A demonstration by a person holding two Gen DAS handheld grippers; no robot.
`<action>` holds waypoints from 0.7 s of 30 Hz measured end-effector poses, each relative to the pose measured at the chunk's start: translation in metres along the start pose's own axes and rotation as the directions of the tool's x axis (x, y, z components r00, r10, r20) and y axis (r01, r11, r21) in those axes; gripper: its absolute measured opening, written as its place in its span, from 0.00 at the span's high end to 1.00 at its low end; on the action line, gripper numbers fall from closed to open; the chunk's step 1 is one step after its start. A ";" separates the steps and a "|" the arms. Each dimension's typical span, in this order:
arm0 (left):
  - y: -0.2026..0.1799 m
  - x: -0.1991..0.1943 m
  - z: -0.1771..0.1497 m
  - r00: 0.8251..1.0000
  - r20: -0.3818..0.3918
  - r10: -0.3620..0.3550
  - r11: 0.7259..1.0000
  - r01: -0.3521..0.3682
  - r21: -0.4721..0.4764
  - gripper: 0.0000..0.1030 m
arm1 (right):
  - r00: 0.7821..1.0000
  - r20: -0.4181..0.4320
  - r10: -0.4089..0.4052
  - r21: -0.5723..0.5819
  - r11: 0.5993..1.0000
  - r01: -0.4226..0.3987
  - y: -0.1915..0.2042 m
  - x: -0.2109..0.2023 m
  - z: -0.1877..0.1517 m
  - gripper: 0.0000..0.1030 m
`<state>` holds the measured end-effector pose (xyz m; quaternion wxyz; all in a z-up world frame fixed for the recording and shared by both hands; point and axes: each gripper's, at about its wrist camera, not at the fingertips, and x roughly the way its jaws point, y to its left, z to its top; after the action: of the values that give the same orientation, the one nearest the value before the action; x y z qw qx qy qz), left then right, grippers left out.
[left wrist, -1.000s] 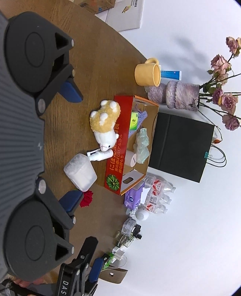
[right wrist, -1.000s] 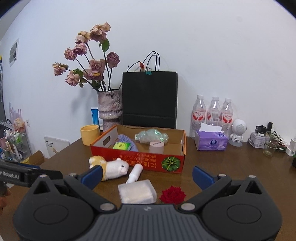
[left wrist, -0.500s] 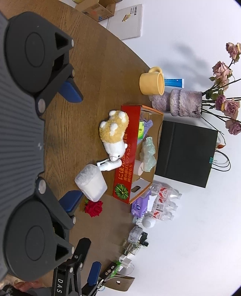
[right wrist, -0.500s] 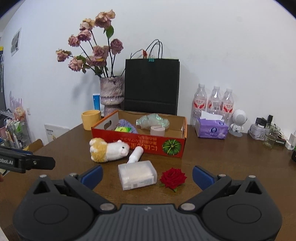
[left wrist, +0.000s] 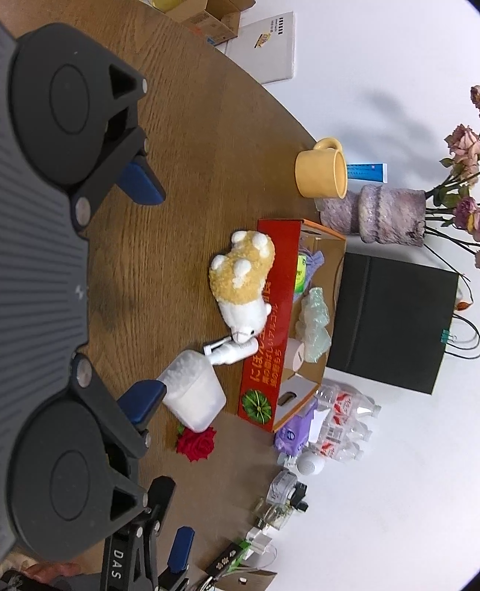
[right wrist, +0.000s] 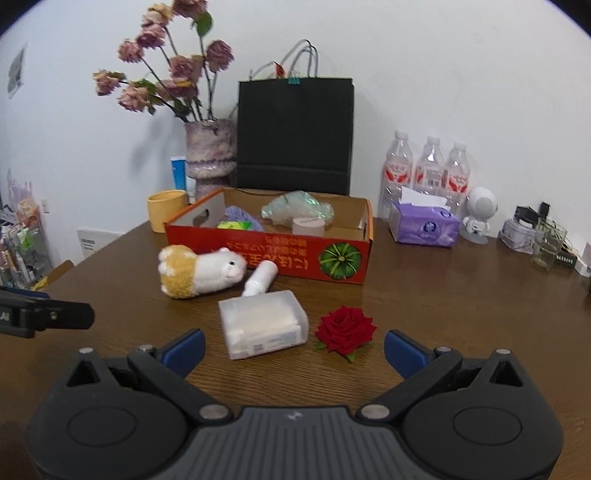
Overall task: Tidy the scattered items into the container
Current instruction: 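Grasp the plush sheep with the left tool while the right tool grasps the white translucent box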
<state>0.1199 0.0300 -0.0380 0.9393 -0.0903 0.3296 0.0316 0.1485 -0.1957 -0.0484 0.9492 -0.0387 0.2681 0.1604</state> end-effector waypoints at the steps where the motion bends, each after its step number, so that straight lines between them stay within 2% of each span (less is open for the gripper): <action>1: 0.000 0.004 0.001 1.000 -0.002 0.005 1.000 -0.005 -0.002 0.00 | 1.000 -0.005 -0.001 0.006 1.000 0.001 -0.001 0.004 -0.001 0.00; 13: 0.005 0.069 0.022 0.998 -0.041 0.037 0.999 -0.038 0.000 0.00 | 0.995 -0.041 0.095 -0.014 0.995 -0.096 0.010 0.062 0.000 0.00; 21: 0.015 0.114 0.040 0.996 -0.088 0.028 0.998 -0.032 -0.046 0.00 | 0.991 -0.059 0.117 -0.074 0.990 -0.121 0.017 0.106 0.010 0.00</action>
<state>0.2311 0.0520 -0.0807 0.9210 -0.1087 0.3708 0.0497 0.2330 -0.1482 -0.0949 0.9281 -0.0637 0.2892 0.2257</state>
